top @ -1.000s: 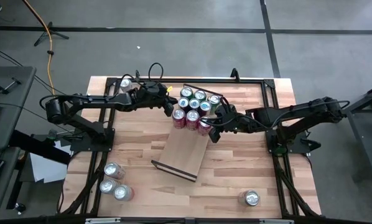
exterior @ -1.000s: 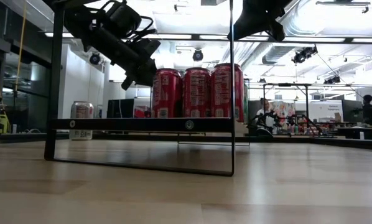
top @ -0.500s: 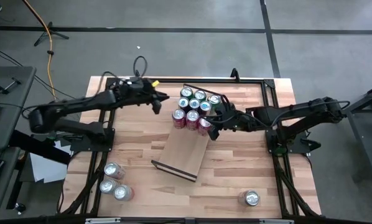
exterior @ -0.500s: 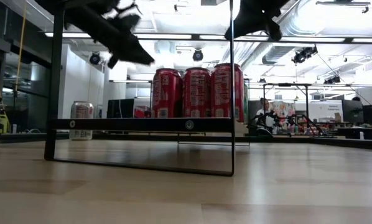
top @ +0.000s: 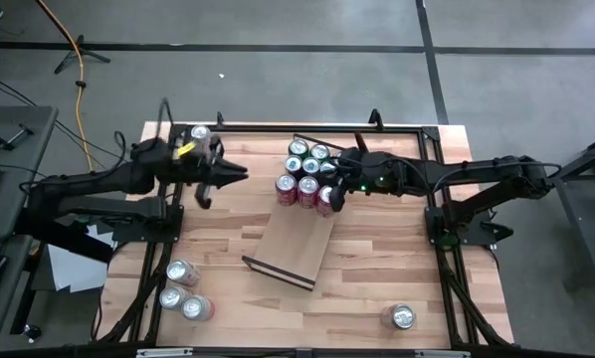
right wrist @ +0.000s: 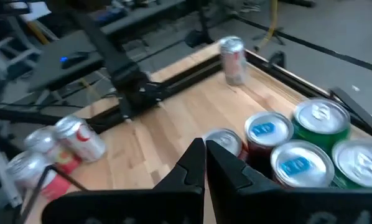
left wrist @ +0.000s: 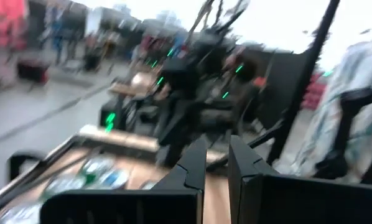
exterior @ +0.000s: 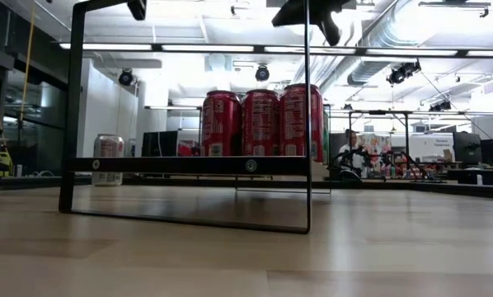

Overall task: Place canned beverage on shelf
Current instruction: Put the bottom left red and silver soda can on the shelf

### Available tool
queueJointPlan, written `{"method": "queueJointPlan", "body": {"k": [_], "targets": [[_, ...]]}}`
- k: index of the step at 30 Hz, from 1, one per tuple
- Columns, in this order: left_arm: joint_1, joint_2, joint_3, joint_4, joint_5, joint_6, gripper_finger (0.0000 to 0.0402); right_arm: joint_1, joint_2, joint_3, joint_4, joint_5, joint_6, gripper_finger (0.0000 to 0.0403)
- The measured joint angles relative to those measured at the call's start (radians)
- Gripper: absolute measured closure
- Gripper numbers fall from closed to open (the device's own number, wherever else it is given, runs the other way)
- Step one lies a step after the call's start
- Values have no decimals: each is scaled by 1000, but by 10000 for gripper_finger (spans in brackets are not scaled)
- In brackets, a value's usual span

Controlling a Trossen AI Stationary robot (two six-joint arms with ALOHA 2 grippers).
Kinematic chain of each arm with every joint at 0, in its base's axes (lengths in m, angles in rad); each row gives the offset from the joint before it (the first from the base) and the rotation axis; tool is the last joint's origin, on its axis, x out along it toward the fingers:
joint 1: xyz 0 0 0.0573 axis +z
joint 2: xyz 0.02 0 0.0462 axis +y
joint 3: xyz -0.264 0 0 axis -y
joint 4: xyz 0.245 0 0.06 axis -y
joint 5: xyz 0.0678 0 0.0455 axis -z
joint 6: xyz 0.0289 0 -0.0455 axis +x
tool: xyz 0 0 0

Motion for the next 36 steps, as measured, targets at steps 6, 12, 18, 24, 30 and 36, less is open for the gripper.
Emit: {"method": "queueJointPlan", "body": {"k": [6, 12, 18, 24, 30, 36], "targets": [[-55, -92, -121, 136, -4, -48, 402, -6, 0, 0, 27, -48, -131, 403], [-56, -106, -139, 126, -5, -17, 402, -6, 0, 0, 23, -75, -131, 403], [-56, -106, -139, 127, -5, -49, 401, -6, 0, 0, 23, -115, -199, 403], [-56, -104, -139, 122, -21, -50, 401, -5, -13, 0, -1, -225, -299, 403], [-56, -103, -139, 121, -82, -51, 401, -6, -72, 0, -96, -250, -377, 403], [-56, -101, -139, 126, -151, -51, 401, -6, -83, 0, -104, -251, -421, 403]]}}
